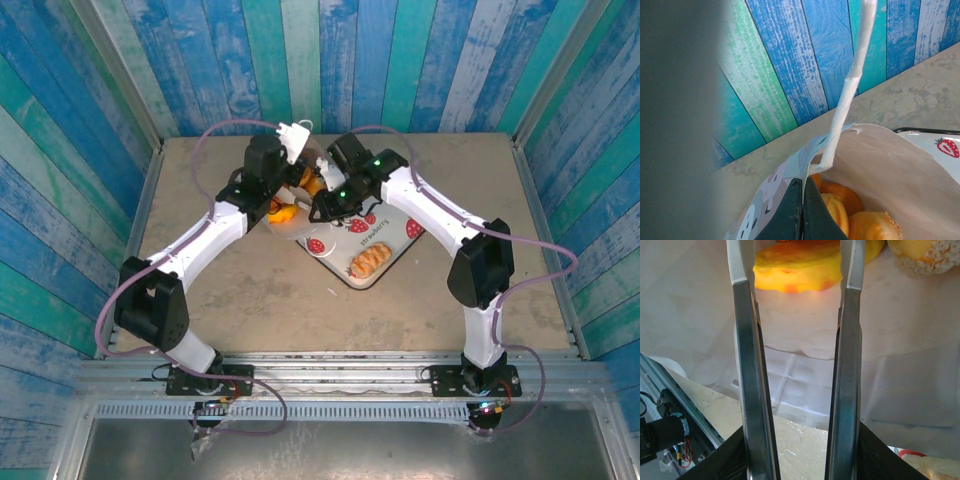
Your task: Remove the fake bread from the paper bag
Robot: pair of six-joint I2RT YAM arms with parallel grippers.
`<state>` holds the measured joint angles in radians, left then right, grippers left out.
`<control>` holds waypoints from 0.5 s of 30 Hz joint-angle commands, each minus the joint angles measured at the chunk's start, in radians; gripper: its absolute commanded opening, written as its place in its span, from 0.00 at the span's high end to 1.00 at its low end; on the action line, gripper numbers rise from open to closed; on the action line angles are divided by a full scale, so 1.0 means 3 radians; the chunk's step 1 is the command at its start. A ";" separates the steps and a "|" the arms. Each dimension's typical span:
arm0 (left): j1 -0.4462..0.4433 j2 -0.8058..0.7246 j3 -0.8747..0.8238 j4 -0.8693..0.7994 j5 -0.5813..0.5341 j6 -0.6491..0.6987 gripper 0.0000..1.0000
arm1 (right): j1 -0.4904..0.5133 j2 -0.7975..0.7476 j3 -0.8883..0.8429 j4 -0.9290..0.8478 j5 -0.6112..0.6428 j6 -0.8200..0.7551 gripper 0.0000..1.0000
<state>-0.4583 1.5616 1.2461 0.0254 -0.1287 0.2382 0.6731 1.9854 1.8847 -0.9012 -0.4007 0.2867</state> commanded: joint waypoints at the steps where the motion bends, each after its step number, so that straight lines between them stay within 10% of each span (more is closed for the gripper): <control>1: -0.0011 -0.0031 0.0156 0.0155 0.0021 0.0020 1.00 | 0.0022 0.0070 0.0114 -0.0028 -0.0086 -0.0056 0.55; 15: -0.0011 -0.0014 0.0180 0.0156 0.0077 0.0017 1.00 | 0.0090 0.0218 0.0208 -0.0028 -0.0183 -0.0095 0.55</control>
<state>-0.4583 1.5620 1.2484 0.0204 -0.1196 0.2382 0.6914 2.0396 1.9045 -0.9081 -0.4278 0.2775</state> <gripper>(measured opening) 0.044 0.452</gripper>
